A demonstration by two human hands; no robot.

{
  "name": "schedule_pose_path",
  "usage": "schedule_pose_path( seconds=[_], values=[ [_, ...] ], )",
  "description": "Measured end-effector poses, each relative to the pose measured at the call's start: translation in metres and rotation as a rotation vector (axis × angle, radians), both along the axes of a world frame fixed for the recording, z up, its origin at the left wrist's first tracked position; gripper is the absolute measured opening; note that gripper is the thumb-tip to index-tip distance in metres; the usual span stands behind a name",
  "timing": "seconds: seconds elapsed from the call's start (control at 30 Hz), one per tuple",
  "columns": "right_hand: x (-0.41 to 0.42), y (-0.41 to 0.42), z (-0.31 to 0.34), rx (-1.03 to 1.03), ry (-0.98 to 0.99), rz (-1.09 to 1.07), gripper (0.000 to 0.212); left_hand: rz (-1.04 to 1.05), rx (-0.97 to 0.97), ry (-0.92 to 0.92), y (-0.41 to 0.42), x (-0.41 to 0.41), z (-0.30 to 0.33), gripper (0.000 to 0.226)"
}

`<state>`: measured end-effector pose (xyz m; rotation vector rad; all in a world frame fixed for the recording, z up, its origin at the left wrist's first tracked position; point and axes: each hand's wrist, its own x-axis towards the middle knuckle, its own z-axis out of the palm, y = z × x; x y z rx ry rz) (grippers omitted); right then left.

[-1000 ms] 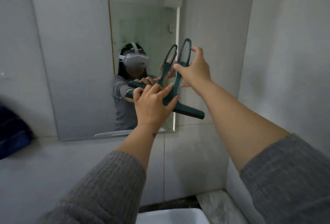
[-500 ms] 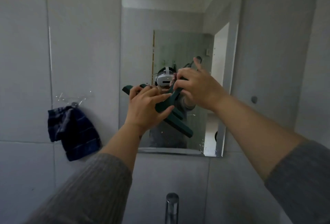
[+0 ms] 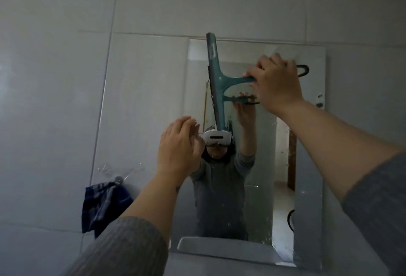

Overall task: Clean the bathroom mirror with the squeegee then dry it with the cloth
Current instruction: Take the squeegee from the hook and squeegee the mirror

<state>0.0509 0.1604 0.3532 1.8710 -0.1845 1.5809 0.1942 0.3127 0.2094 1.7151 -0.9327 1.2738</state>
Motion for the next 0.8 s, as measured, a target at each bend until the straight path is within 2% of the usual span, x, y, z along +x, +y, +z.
schedule_pose_path(
  seconds=[0.1, 0.27, 0.47, 0.8],
  values=[
    [0.019, 0.008, 0.030, 0.076, -0.074, 0.031, 0.020, 0.012, 0.063, 0.089, -0.004, 0.010, 0.018, 0.044],
    [0.060, 0.031, 0.061, 0.235, -0.148, 0.205, 0.025, 0.056, 0.206, 0.106, -0.021, 0.030, 0.020, 0.077],
    [0.100, 0.040, 0.072, 0.229, -0.147, 0.260, 0.028, 0.111, 0.176, 0.122, -0.049, 0.051, 0.003, 0.105],
    [0.087, 0.019, 0.080, 0.335, -0.140, 0.247, 0.026, 0.155, 0.195, 0.123, -0.052, 0.053, 0.001, 0.111]
  ],
)
